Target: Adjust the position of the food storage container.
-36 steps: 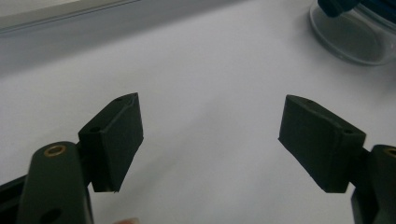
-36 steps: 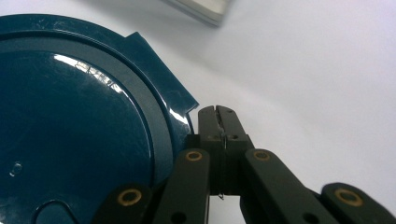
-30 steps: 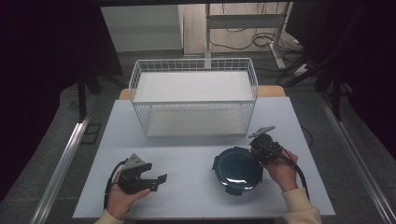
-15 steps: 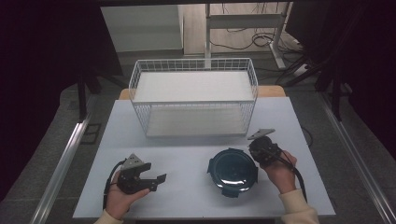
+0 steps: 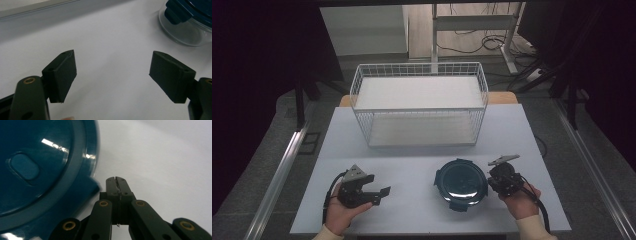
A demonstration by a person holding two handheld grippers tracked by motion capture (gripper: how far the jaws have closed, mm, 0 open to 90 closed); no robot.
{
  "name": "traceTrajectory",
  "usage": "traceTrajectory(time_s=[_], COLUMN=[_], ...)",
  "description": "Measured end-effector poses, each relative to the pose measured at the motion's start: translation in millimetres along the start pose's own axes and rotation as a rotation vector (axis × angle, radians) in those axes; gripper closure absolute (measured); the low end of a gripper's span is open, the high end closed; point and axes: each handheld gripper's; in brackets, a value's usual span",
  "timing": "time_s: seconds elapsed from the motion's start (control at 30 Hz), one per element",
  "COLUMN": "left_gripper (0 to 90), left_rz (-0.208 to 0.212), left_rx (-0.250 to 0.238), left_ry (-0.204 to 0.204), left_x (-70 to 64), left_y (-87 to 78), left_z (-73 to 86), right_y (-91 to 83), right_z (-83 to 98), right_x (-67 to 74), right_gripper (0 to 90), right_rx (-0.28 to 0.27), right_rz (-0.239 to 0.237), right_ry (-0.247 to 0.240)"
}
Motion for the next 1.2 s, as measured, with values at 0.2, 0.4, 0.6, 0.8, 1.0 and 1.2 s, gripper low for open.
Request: traceTrajectory(time_s=[0.2,0.4,0.6,0.8,1.0,1.2], left_gripper=[21.3,21.4,21.4,21.4,21.4,21.4], left_rz=[-0.002,-0.003,-0.004,-0.003,-0.003,-0.005], left_rx=[0.002,0.006,0.004,0.006,0.007,0.005], left_ry=[-0.001,0.0,0.0,0.0,0.0,-0.002], left_x=[-0.2,-1.4,-0.9,-0.9,-1.7,-0.1], left_y=[-0.5,1.8,0.5,0.4,1.0,0.1], left_z=[-0.3,-0.5,-0.3,-0.7,-0.9,-0.8], right_y=[3.7,4.1,8.3,16.3,21.7,28.6], right_z=[0.0,-5.5,-11.0,-11.5,-15.3,-22.6], right_x=[4.2,20.0,29.6,29.1,38.2,53.4], right_gripper=[90.0,90.0,90.0,90.0,90.0,90.0], right_rx=[0.018,0.014,0.009,0.016,0.025,0.017], right_rz=[0.009,-0.042,-0.022,-0.023,-0.018,-0.02], right_ry=[0.016,-0.012,-0.03,-0.026,-0.05,-0.075])
Point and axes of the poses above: each handheld gripper's, and its own axes: y roughly forward along the jaws, z roughly out of its underside, x roughly to its left, and after that the axes turned 11 degrees about y, right-handed
